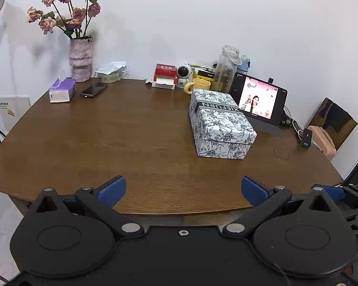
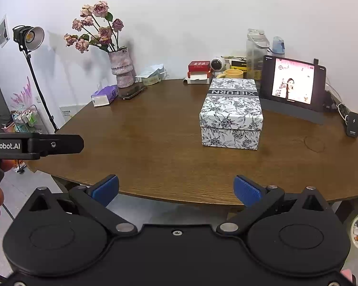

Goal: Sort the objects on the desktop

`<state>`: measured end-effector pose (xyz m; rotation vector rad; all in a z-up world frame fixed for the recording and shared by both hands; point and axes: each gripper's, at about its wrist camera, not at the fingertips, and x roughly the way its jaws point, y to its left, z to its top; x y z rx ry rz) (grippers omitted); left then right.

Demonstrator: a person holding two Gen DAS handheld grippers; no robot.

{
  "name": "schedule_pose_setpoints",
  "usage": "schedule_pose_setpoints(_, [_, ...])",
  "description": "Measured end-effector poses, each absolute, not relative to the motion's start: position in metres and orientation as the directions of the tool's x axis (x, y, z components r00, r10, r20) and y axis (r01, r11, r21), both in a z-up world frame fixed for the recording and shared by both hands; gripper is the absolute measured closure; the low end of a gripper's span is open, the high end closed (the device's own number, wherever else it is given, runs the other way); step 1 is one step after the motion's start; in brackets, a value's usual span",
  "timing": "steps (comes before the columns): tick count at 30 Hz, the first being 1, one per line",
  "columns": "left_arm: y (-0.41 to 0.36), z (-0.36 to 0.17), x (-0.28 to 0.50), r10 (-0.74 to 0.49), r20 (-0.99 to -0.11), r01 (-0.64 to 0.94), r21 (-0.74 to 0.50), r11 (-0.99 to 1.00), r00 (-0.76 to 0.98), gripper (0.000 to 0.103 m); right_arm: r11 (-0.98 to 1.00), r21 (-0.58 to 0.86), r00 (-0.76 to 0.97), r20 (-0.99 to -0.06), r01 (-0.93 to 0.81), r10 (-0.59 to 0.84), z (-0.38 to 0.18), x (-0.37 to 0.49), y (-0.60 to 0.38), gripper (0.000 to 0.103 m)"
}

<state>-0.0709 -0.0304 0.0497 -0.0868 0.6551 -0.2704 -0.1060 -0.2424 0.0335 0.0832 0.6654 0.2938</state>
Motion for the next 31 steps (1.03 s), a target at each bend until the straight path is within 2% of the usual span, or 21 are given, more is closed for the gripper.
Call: schedule_pose_setpoints(31, [-0.022,0.049,-0.074,-0.297,-0.582,0.255,-0.156,0.954,0.757,0.000,0.957,0.169,0.741,-0.607,-0.234,0.288,0.031,-0.104,-0.227,0.000])
